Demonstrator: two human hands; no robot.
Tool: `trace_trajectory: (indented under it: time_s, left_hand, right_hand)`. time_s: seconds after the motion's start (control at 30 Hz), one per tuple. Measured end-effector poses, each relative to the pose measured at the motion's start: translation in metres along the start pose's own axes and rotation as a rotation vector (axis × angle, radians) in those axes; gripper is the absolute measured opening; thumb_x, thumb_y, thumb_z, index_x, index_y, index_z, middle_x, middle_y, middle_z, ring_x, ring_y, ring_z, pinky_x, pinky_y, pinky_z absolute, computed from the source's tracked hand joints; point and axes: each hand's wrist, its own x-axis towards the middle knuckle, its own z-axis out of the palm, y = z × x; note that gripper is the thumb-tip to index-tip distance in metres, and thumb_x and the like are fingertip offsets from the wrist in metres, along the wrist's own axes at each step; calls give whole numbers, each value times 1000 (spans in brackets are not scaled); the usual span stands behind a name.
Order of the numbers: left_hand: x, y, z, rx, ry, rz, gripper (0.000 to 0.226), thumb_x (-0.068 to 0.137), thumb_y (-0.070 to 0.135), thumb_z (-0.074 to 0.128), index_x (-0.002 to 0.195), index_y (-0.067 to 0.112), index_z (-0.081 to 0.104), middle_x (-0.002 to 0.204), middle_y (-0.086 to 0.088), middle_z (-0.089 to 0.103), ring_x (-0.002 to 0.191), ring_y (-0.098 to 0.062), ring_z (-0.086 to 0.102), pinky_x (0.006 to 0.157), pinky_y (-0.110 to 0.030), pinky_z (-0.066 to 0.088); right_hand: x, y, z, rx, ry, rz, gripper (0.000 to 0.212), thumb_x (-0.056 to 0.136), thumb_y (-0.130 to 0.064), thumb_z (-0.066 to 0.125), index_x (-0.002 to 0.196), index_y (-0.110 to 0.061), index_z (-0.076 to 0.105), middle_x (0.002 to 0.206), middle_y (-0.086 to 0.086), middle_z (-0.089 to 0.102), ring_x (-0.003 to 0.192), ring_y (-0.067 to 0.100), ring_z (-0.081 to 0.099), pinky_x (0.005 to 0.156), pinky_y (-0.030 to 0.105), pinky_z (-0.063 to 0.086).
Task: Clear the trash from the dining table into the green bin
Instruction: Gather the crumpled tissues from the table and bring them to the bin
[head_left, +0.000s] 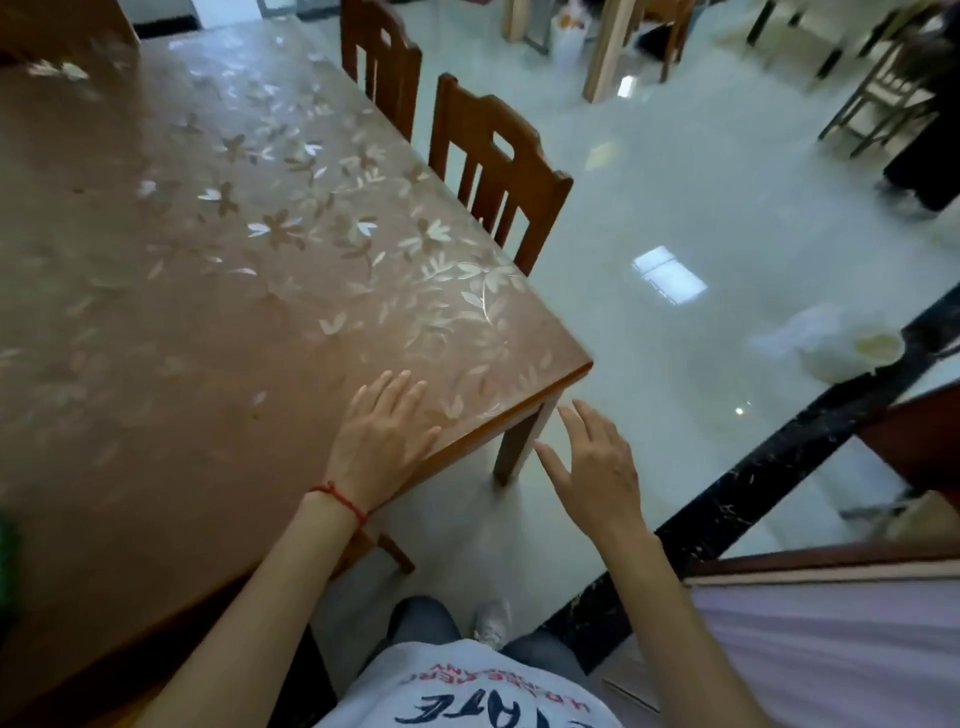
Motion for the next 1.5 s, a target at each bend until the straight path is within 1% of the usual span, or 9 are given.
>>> trace_trajectory:
  time_s: [0.13, 0.27, 0.43, 0.57, 0.7, 0.77, 1.13, 1.37, 1.5]
  left_hand:
    - [21, 35, 5, 1, -39, 102, 71, 92, 55, 12, 119, 7, 56, 122, -17, 60, 115, -35, 55, 92, -51, 46]
    - [40, 69, 15, 15, -42, 254, 59, 87, 50, 32, 122, 7, 54, 125, -17, 58, 118, -35, 52, 95, -53, 44]
    - [65, 108, 22, 15, -102, 453, 59, 83, 49, 34, 121, 9, 54, 127, -16, 57, 119, -36, 51, 96, -53, 41]
    - [81, 129, 29, 18, -133, 593, 64, 85, 53, 30, 123, 7, 53, 130, -17, 54, 123, -37, 47, 100, -54, 38]
    - [91, 150, 29, 41, -166, 668, 75, 90, 59, 9, 121, 8, 55, 124, -16, 59, 119, -35, 52, 97, -52, 41]
    - [97, 161, 30, 33, -186, 698, 77, 90, 59, 8, 119, 8, 56, 122, -17, 60, 116, -36, 53, 94, -53, 43]
    - [144, 228, 44, -3, -199, 779, 79, 88, 62, 8, 123, 8, 53, 126, -19, 57, 120, -38, 50, 96, -54, 41]
    - [189, 292, 58, 20, -217, 730, 75, 90, 60, 9, 120, 8, 55, 122, -18, 60, 115, -38, 54, 93, -53, 43]
    - [216, 322, 62, 24, -219, 706, 76, 90, 60, 10, 121, 8, 55, 122, -18, 60, 115, -38, 54, 93, -54, 43]
  right_hand:
    - [-16, 37, -11, -27, 36, 138, 55, 85, -43, 48, 124, -4, 54, 127, 18, 57, 119, 35, 52, 97, 46, 42]
    - [-35, 65, -17, -30, 109, 292, 60, 86, -48, 38, 121, -4, 55, 125, 18, 58, 116, 34, 54, 95, 47, 44]
    - [-64, 82, -22, -32, 205, 500, 56, 85, -43, 47, 121, -2, 56, 125, 19, 58, 119, 35, 53, 97, 47, 42]
    - [-82, 88, -25, -63, 254, 643, 60, 86, -47, 40, 122, -2, 56, 127, 18, 57, 119, 34, 52, 97, 45, 41]
    - [-95, 92, -27, -79, 293, 734, 65, 85, -50, 33, 124, -2, 55, 129, 17, 56, 121, 32, 51, 99, 44, 41]
    - [-98, 96, -29, -84, 311, 775, 64, 86, -50, 34, 124, -3, 55, 130, 17, 56, 121, 32, 51, 98, 44, 41]
    - [-80, 155, -52, -93, 369, 840, 56, 86, -44, 45, 124, -4, 55, 131, 15, 55, 123, 31, 49, 101, 43, 38]
    - [-43, 230, -82, -97, 348, 822, 63, 85, -50, 34, 122, -4, 56, 128, 16, 57, 120, 31, 51, 98, 44, 41]
    - [-18, 265, -97, -100, 335, 805, 58, 86, -46, 42, 122, -3, 56, 127, 17, 58, 119, 32, 53, 98, 45, 42]
